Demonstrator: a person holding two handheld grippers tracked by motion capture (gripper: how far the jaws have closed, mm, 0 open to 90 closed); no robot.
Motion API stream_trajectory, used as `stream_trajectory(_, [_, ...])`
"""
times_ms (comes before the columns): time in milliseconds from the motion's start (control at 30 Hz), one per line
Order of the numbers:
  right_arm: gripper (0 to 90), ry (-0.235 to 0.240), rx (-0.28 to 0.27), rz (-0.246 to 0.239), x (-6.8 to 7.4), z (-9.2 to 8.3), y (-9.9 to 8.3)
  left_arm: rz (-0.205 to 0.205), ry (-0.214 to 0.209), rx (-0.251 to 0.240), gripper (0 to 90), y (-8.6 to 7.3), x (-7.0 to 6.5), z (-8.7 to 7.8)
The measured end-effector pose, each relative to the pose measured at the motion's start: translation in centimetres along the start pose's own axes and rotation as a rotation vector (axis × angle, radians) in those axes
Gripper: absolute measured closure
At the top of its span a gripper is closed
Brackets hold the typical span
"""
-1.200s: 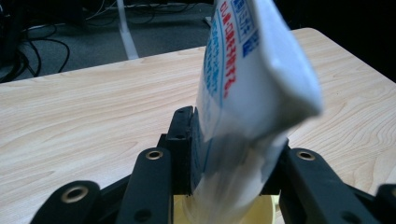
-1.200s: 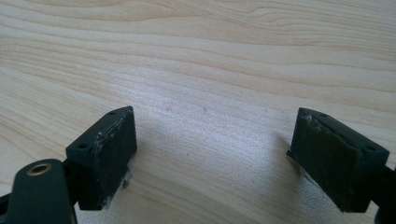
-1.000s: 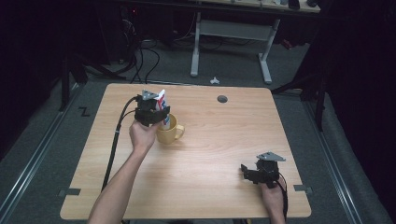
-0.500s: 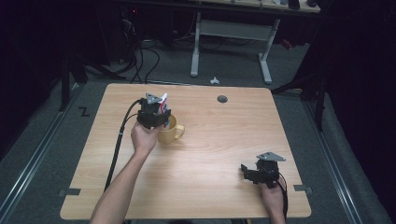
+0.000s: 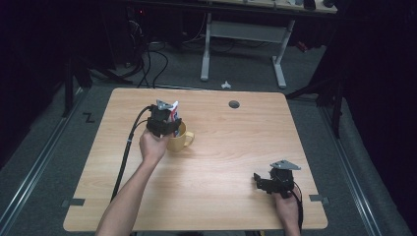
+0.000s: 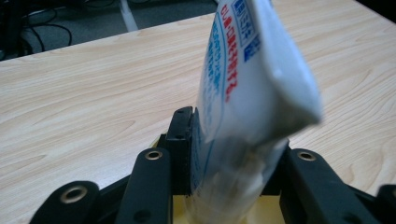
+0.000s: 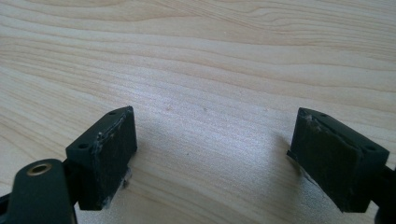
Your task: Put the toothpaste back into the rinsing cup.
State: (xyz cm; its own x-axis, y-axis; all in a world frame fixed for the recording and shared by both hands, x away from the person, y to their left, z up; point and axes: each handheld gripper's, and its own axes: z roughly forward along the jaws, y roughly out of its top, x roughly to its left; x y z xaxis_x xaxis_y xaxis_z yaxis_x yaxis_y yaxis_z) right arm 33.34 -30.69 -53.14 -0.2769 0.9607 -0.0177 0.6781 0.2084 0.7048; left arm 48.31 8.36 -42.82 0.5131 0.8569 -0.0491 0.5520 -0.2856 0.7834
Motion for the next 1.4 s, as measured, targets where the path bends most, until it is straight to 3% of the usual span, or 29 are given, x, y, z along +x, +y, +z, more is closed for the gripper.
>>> stream_trajectory(1400, [14.4, 0.0, 0.001, -0.001, 0.0, 0.0, 0.0, 0.013, 0.005, 0.086, 64.9, -1.2, -0.1, 1.6])
